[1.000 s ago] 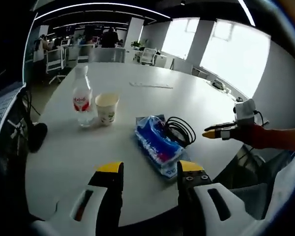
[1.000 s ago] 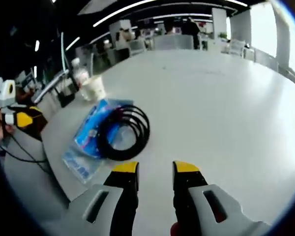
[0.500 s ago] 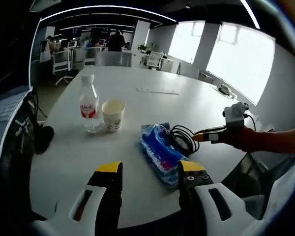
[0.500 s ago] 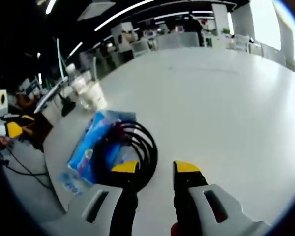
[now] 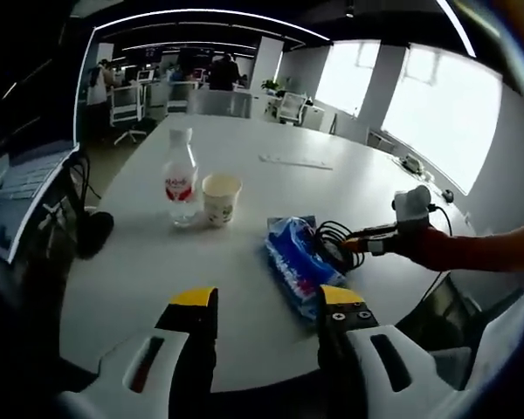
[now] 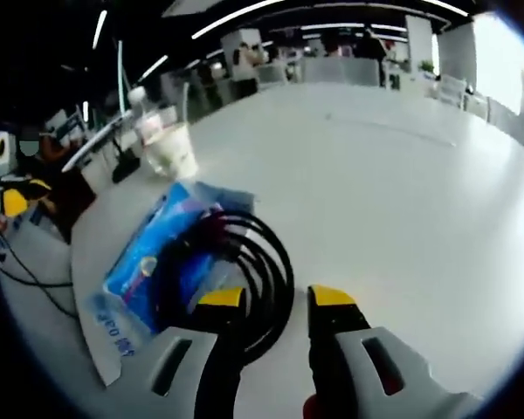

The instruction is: Arrange the tabletop items into an orderly group along one side of the table until the central work area is clear of visible clutter.

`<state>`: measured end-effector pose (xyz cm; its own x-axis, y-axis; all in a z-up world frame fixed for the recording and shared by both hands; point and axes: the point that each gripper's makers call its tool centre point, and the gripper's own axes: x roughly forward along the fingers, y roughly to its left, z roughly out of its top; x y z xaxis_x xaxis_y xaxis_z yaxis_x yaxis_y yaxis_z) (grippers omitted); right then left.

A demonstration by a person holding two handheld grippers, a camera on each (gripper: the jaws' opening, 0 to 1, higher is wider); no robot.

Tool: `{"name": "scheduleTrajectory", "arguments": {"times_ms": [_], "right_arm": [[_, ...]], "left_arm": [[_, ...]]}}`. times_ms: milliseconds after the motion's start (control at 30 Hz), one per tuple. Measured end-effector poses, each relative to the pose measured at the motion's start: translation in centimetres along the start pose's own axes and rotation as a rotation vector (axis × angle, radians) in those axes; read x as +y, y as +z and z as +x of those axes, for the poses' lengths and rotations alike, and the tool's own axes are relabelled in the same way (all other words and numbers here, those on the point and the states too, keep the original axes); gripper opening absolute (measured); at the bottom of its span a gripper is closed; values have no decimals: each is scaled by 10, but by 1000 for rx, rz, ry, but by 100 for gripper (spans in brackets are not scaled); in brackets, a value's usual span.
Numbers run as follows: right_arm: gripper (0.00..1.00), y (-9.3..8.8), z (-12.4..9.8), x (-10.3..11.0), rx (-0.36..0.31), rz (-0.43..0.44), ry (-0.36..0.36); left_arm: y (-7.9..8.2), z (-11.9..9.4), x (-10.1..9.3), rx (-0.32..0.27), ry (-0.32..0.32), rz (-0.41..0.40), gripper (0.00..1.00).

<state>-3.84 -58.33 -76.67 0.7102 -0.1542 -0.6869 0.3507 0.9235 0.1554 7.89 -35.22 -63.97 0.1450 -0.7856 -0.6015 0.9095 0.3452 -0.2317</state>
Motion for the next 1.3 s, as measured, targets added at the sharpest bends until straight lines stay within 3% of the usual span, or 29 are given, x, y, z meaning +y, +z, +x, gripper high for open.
{"name": "scheduleTrajectory", "arguments": {"times_ms": [433, 600, 667, 800, 1067, 1300], "right_arm": [[25, 9, 14, -4, -3, -144, 0], [20, 6, 16, 0, 12, -178, 1], [13, 5, 16, -1, 18, -188, -1], [7, 12, 6, 5, -18, -191, 24], [4, 27, -15, 5, -63, -217, 13], [2, 34, -34, 7, -108, -182, -5]], "left_arm": [[0, 1, -2, -1, 9, -6, 44], [0, 2, -3, -2, 5, -5, 44], [0, 2, -4, 0, 4, -4, 44], [-1, 2, -4, 1, 1, -7, 43], [0, 5, -7, -2, -14, -3, 43], [2, 8, -10, -6, -30, -3, 43]]}}
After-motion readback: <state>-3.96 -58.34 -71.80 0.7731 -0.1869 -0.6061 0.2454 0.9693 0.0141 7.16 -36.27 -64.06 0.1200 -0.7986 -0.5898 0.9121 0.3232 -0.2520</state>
